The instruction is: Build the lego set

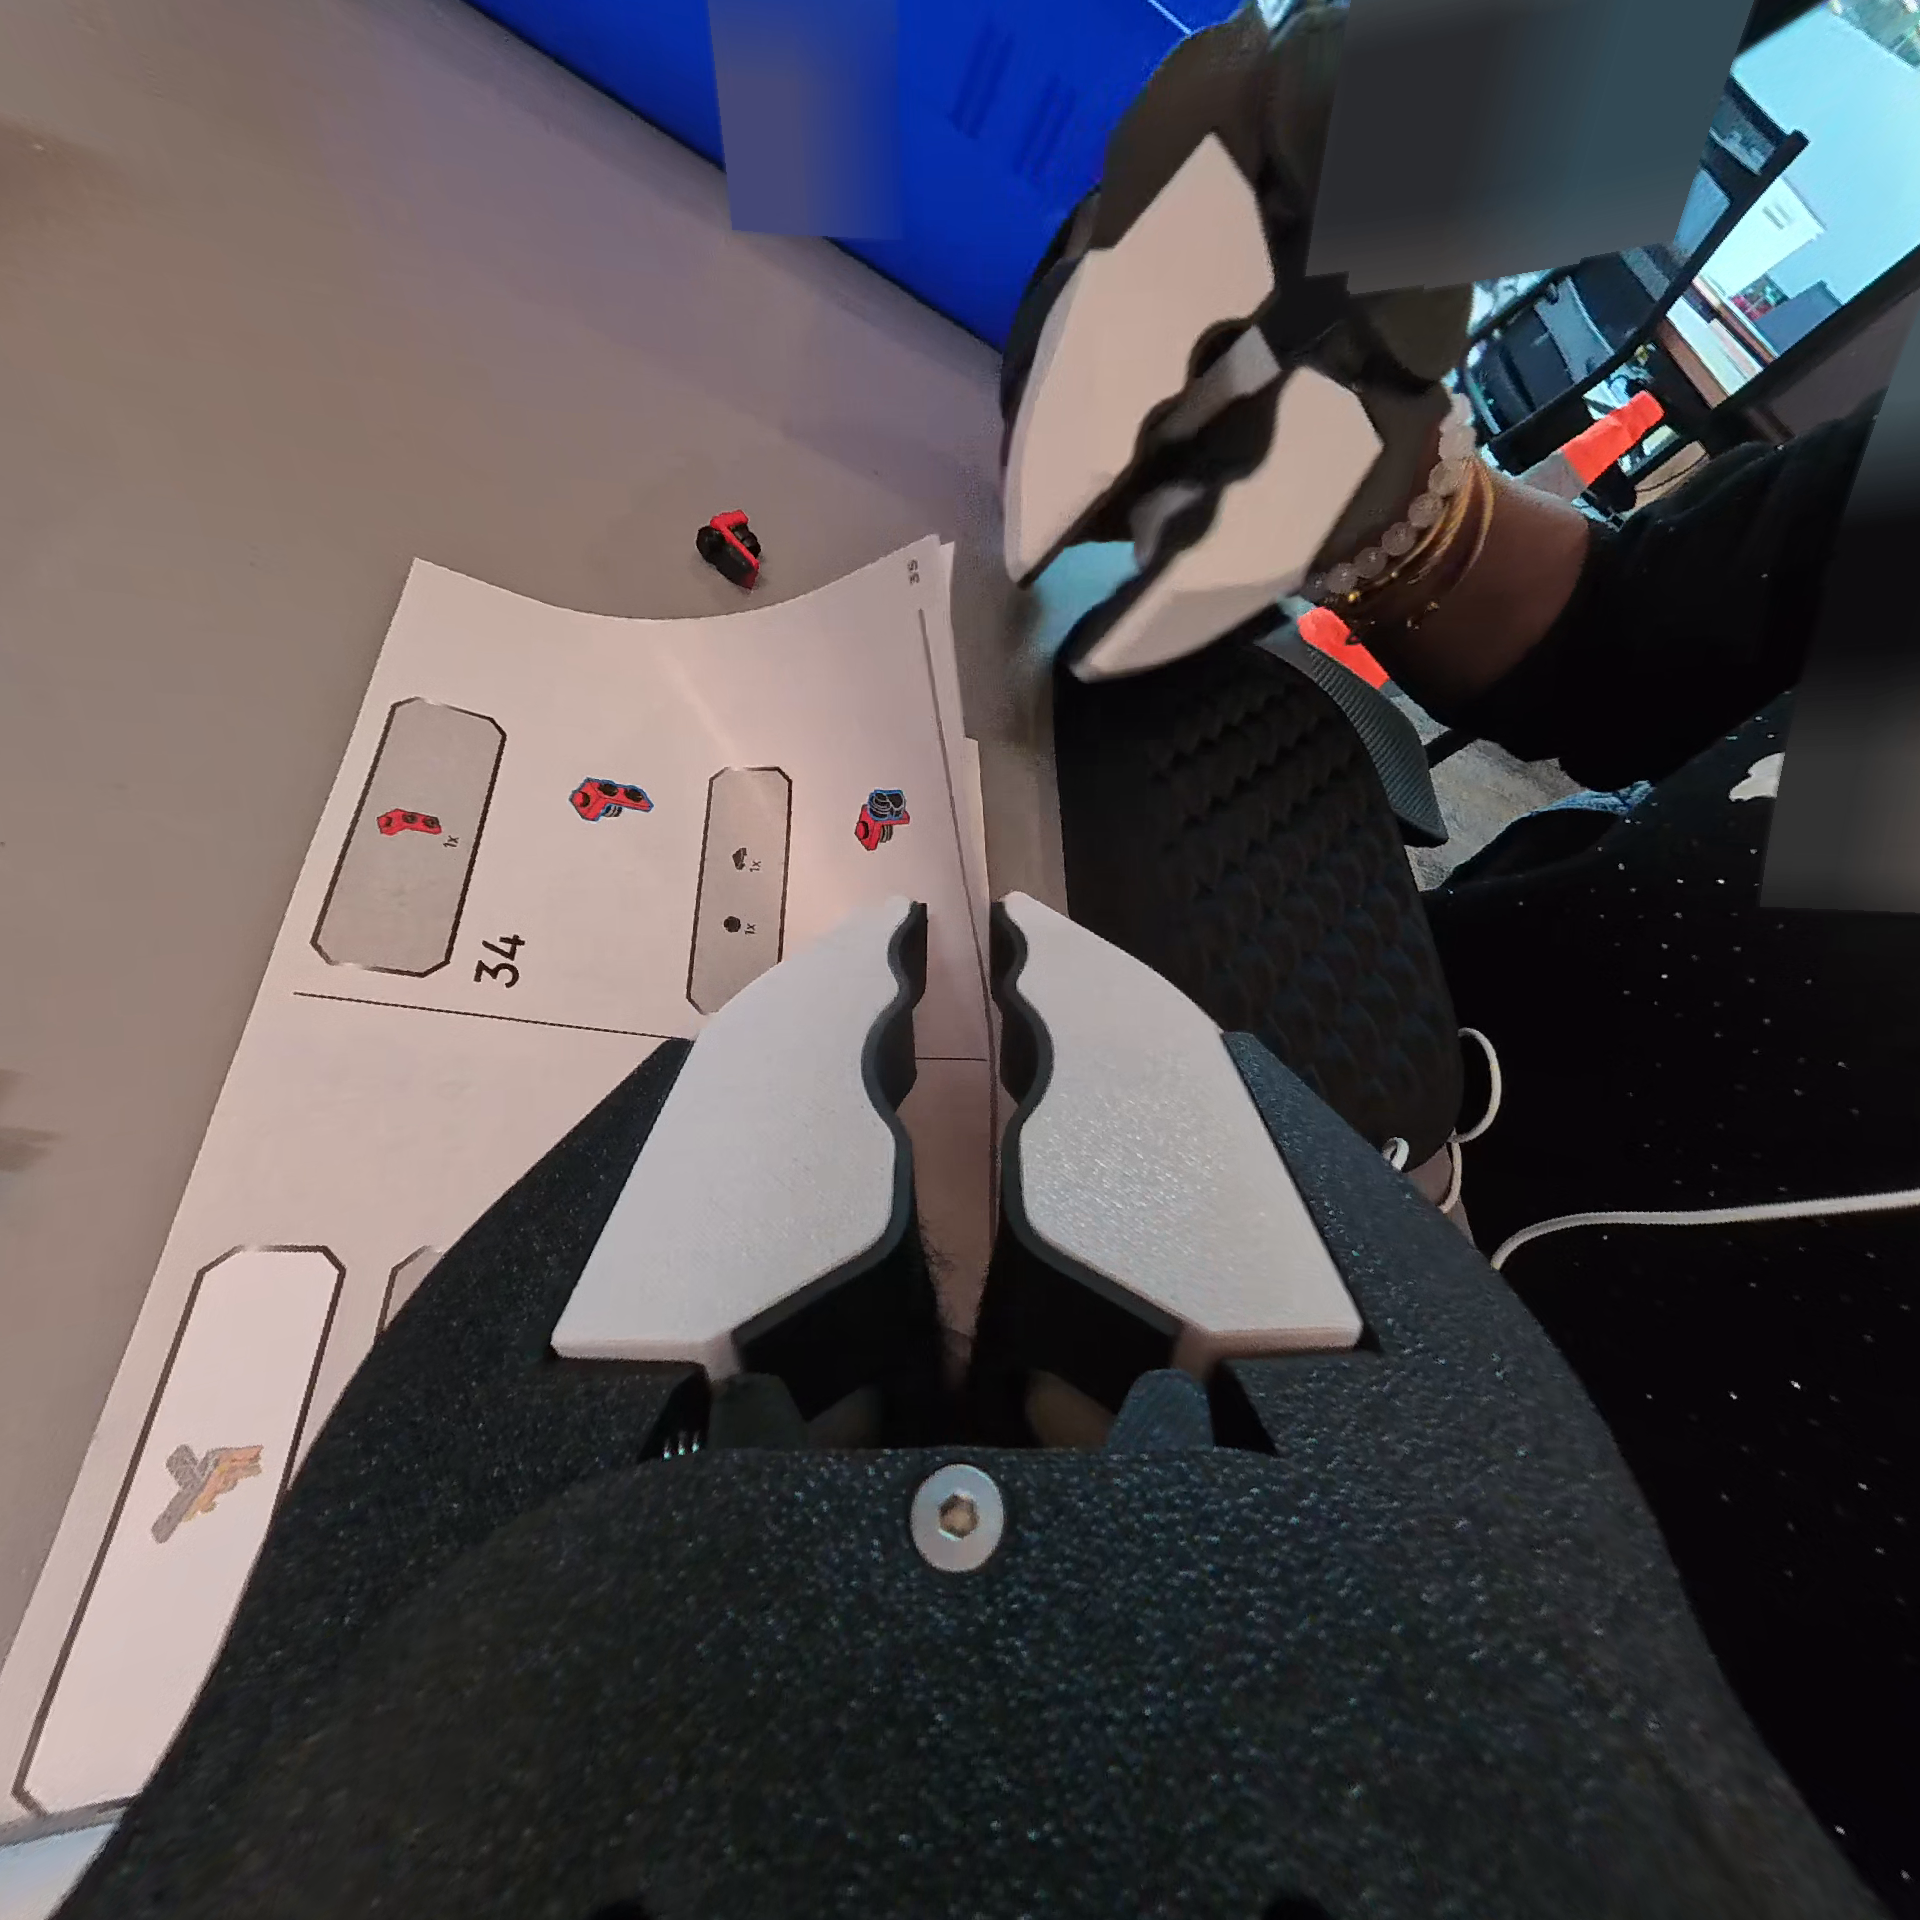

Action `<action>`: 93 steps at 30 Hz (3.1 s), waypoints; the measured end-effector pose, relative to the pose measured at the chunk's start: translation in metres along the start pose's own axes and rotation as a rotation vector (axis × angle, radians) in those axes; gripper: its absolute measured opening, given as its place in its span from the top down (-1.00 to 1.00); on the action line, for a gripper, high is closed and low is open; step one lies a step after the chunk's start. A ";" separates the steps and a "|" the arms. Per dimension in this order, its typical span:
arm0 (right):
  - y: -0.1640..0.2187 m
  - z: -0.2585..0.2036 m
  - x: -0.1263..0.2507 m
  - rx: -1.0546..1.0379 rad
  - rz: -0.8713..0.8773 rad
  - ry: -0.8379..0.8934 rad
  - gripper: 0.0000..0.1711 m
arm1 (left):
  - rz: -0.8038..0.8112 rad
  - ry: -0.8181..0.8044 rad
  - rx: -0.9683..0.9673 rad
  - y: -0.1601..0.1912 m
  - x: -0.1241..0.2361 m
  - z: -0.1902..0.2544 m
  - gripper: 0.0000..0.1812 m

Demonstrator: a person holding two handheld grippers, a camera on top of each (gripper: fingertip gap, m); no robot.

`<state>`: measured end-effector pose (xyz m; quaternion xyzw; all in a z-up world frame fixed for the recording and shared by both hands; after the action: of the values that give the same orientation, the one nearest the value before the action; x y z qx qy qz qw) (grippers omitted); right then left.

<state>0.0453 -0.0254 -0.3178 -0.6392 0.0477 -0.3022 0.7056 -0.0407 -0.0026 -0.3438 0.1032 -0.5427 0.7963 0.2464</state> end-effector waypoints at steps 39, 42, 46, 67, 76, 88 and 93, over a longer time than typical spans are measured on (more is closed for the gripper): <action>0.017 -0.007 -0.031 0.465 -0.524 -0.341 0.99 | -0.099 0.058 0.041 0.009 -0.008 0.001 0.84; 0.017 -0.007 -0.031 0.463 -0.522 -0.344 0.99 | -0.101 0.057 0.039 0.009 -0.008 0.002 0.85; 0.016 -0.007 -0.030 0.460 -0.512 -0.346 0.99 | -0.096 0.070 0.046 0.008 -0.007 0.002 0.86; 0.016 -0.007 -0.030 0.456 -0.512 -0.347 0.99 | -0.110 0.083 0.018 0.010 -0.008 0.005 0.75; 0.017 -0.007 -0.030 0.451 -0.513 -0.348 0.99 | -0.113 0.069 0.023 0.010 -0.008 0.004 0.84; 0.016 -0.006 -0.030 0.451 -0.513 -0.349 0.99 | -0.114 0.081 0.015 0.010 -0.008 0.005 0.78; 0.016 -0.006 -0.029 0.448 -0.511 -0.349 0.99 | -0.116 0.071 0.013 0.011 -0.008 0.005 0.82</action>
<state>0.0244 -0.0166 -0.3427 -0.5020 -0.3014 -0.3581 0.7272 -0.0395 -0.0121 -0.3543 0.1076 -0.5214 0.7875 0.3104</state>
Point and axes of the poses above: each gripper's, where its closed fingertips meet, x back along the fingers, y out of its underside, z = x × y across the jaws, the point moved 3 cm from there along x, back along the fingers, and after that the axes turned 5 degrees about -x, right-handed, at the moved point
